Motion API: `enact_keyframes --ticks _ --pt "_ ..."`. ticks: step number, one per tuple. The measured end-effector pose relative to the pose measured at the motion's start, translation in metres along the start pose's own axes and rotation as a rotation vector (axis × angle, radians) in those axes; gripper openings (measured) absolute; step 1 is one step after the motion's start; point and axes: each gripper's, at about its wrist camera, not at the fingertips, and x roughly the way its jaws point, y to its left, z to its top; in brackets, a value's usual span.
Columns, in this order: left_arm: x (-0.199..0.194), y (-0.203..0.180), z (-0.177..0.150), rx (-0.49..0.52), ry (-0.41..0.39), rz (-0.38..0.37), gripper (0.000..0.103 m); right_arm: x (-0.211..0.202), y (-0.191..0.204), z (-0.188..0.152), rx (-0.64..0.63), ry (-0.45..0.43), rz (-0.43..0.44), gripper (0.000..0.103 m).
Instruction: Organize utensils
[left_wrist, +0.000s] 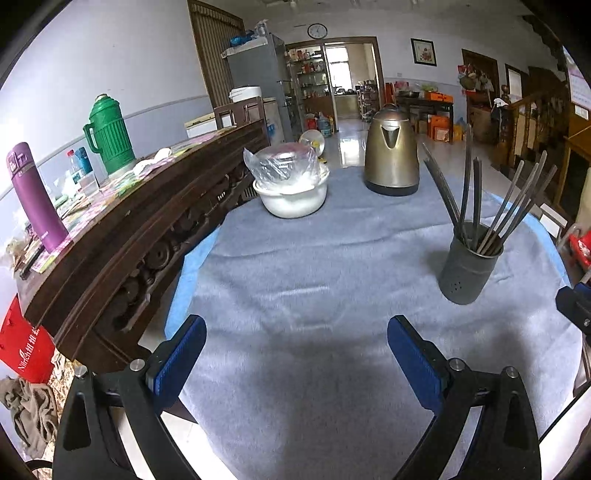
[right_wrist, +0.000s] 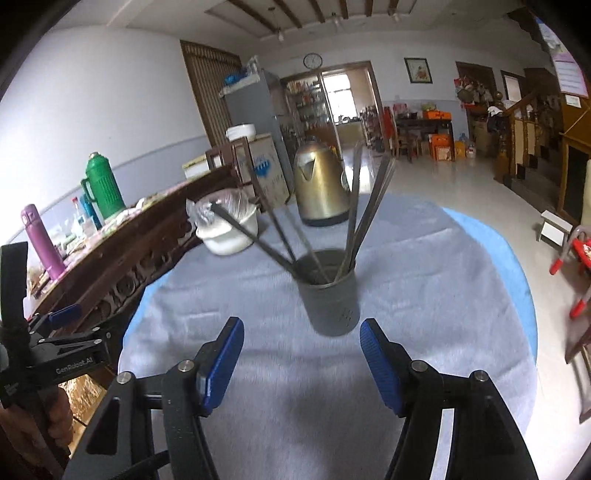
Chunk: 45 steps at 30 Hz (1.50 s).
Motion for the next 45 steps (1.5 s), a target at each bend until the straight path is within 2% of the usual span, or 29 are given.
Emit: enact_keyframes --ticks 8,20,32,45 --pt "0.007 0.002 -0.004 -0.017 0.026 0.002 0.098 0.004 0.012 -0.006 -0.023 0.031 -0.035 0.070" --pt "0.011 0.001 -0.011 -0.015 0.061 0.015 0.098 0.019 0.008 -0.015 0.030 0.095 -0.057 0.070" --pt "0.017 -0.001 -0.020 -0.010 0.106 0.017 0.098 0.023 0.009 -0.020 0.026 0.120 -0.058 0.070" --pt "0.017 -0.005 -0.019 -0.001 0.113 0.028 0.098 0.020 0.002 -0.023 0.034 0.118 -0.074 0.070"
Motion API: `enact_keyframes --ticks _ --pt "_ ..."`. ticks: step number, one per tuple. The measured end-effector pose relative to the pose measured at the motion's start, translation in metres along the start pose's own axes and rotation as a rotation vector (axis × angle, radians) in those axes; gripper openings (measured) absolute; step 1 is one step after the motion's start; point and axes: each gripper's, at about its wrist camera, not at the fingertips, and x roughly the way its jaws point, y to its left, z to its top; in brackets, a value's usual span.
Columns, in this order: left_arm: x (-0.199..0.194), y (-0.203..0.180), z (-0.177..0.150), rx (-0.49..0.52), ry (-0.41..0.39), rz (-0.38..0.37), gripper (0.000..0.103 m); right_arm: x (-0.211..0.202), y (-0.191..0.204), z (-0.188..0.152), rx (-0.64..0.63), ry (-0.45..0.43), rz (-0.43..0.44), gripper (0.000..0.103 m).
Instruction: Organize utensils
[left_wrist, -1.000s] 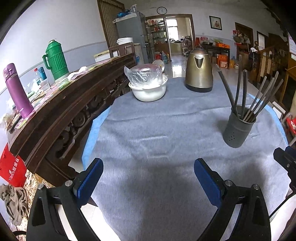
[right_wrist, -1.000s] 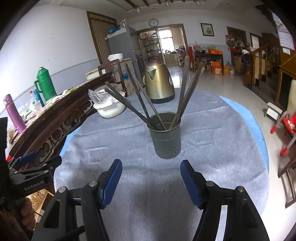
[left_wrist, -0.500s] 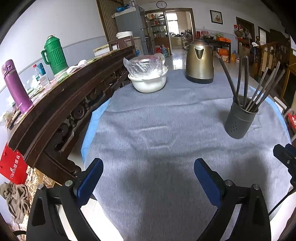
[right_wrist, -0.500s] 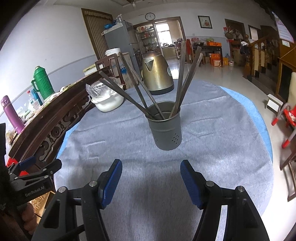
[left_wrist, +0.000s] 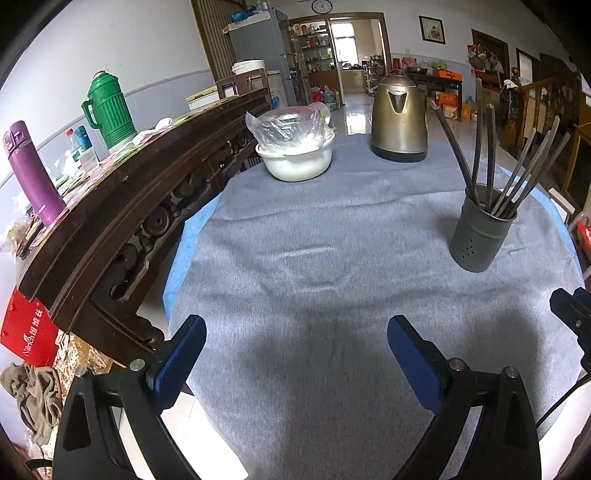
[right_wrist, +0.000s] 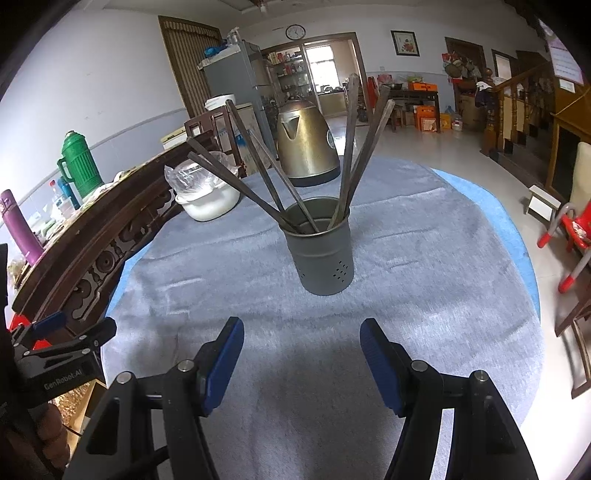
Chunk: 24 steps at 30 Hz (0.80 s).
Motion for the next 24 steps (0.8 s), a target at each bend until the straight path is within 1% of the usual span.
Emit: enact_keyframes --ticks 14,24 --pt "-0.004 -0.007 0.000 0.013 0.010 0.017 0.098 -0.009 -0.012 -0.005 0.020 -0.026 -0.013 0.070" --pt "-0.010 -0.024 0.003 0.049 0.003 0.002 0.098 -0.014 -0.021 -0.005 0.037 -0.050 -0.023 0.070"
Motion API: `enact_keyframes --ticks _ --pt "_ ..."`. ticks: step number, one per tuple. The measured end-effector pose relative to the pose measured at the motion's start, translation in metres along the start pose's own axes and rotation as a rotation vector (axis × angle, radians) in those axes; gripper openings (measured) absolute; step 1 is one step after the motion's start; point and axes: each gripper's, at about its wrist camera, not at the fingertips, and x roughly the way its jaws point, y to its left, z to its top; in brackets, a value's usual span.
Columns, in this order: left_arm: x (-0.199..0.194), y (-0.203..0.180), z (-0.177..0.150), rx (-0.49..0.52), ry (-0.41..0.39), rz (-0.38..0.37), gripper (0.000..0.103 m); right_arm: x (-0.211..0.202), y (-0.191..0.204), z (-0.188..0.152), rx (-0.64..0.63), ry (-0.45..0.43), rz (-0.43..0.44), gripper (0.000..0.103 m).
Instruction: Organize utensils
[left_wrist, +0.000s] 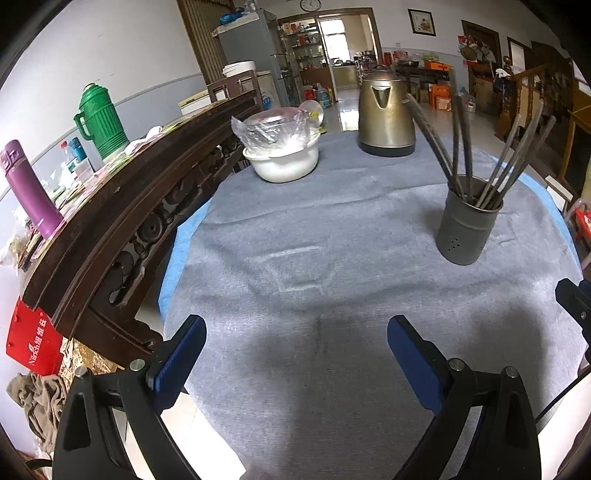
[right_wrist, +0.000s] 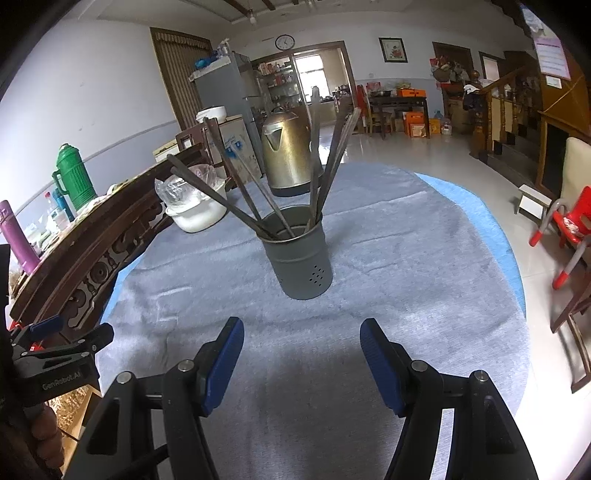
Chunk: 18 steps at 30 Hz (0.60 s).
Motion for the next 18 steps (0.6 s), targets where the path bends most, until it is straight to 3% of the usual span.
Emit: enact_keyframes --ticks 18 --pt "-0.011 -0.022 0.014 0.040 -0.023 -0.017 0.098 -0.006 -0.018 0.006 0.032 -0.032 -0.020 0.070"
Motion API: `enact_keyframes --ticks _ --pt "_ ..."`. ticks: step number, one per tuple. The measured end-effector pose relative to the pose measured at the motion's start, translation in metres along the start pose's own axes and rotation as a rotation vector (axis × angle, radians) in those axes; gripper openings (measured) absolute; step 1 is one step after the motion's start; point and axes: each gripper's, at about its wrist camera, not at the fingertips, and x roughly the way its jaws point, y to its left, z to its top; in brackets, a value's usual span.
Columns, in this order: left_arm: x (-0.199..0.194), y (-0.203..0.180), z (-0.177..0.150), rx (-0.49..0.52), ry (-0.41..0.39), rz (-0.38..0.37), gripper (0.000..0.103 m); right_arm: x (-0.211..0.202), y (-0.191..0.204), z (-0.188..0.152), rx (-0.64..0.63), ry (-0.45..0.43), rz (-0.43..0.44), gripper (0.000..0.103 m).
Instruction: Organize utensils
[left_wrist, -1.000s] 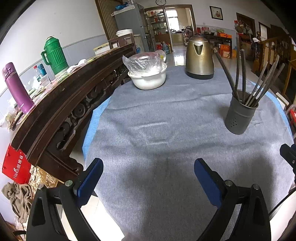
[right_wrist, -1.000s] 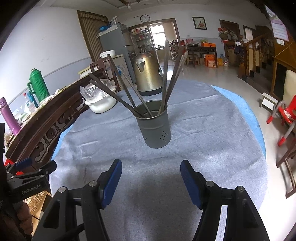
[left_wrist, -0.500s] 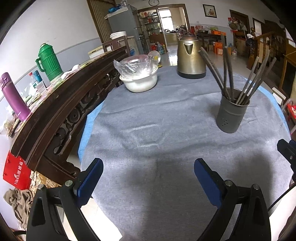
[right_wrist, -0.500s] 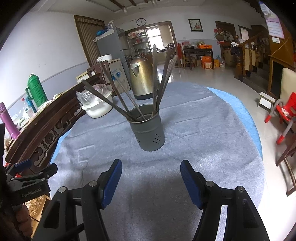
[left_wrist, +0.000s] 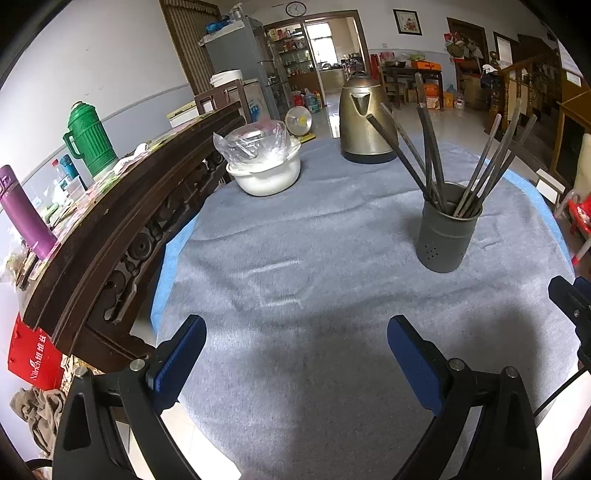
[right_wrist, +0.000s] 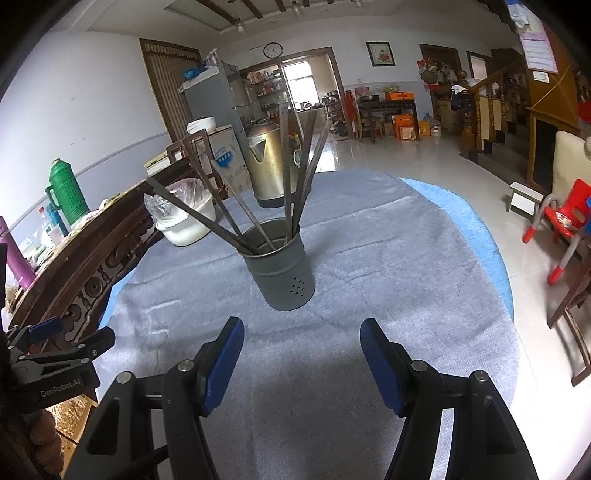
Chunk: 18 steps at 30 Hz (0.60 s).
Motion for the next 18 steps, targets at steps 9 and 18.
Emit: enact_keyframes --ticks 9,18 --pt "-0.014 0.003 0.017 -0.009 -0.050 -0.009 0.098 -0.010 0.002 0.009 -0.013 -0.030 -0.010 0.070" --pt "-0.031 0.002 0.026 -0.005 -0.096 -0.018 0.098 -0.027 0.009 0.018 -0.043 -0.079 -0.026 0.070"
